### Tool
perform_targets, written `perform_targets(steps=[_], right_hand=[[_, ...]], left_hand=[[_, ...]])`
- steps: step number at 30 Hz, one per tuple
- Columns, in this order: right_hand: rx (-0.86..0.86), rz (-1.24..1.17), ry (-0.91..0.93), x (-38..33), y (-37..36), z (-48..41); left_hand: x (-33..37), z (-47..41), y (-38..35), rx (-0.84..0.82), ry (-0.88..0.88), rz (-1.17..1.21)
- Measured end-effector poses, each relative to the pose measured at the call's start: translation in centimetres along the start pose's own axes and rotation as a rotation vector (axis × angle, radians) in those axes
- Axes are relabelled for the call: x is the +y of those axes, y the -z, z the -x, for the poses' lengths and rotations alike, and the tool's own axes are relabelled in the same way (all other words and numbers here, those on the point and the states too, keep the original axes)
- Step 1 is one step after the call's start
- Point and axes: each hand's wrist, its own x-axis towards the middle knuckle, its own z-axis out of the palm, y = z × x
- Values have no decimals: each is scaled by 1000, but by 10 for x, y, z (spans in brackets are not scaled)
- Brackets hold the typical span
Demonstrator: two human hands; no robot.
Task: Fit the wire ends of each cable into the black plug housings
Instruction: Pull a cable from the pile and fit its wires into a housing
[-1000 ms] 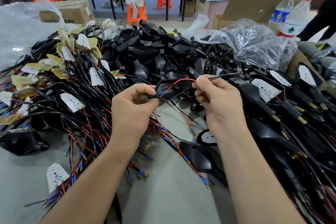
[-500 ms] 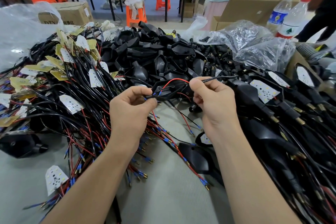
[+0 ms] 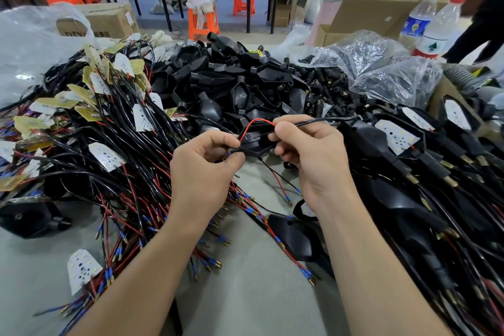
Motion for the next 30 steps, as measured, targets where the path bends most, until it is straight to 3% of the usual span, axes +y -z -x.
perform_targets(steps=[11, 17, 22, 30], right_hand=[[16, -29, -48, 5, -7, -3], [98, 108, 28, 9, -8, -2], [-32, 332, 36, 16, -7, 1], [47, 279, 13, 18, -8, -2]], left_hand=[[-3, 0, 0, 161, -19, 14], [-1, 0, 0, 52, -107, -5], [0, 1, 2, -22, -170, 2], [2, -3, 7, -130, -144, 132]])
